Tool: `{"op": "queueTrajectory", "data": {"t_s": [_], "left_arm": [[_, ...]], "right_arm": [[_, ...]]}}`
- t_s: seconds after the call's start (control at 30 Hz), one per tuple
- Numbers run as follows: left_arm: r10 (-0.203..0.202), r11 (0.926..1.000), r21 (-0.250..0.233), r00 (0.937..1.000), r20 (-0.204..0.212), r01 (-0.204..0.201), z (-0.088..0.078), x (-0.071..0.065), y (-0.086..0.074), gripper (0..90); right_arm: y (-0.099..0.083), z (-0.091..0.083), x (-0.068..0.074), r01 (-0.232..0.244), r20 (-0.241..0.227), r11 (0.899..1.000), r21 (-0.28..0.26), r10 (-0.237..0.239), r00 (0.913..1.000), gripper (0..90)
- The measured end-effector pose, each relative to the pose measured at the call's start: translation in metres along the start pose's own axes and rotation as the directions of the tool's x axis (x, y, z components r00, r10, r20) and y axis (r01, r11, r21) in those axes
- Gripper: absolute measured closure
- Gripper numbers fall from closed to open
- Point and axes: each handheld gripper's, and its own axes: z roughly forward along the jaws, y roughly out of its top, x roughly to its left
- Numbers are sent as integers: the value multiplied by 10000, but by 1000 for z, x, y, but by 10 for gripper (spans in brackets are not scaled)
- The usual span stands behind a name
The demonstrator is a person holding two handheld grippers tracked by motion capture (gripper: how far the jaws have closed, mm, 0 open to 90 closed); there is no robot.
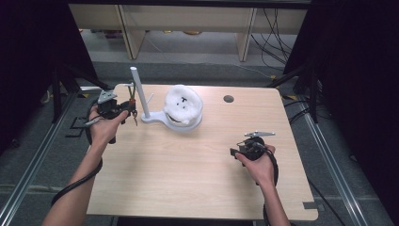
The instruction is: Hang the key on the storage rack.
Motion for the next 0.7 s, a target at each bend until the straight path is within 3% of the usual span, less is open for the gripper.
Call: {"op": "queueTrajectory", "data": {"t_s": [0.7], "left_arm": [[-125, 9997, 192, 9999, -9, 125, 12, -2, -5, 667]], "right_arm": [[0, 2, -2, 215, -75, 9996, -191, -217, 9997, 534]]}}
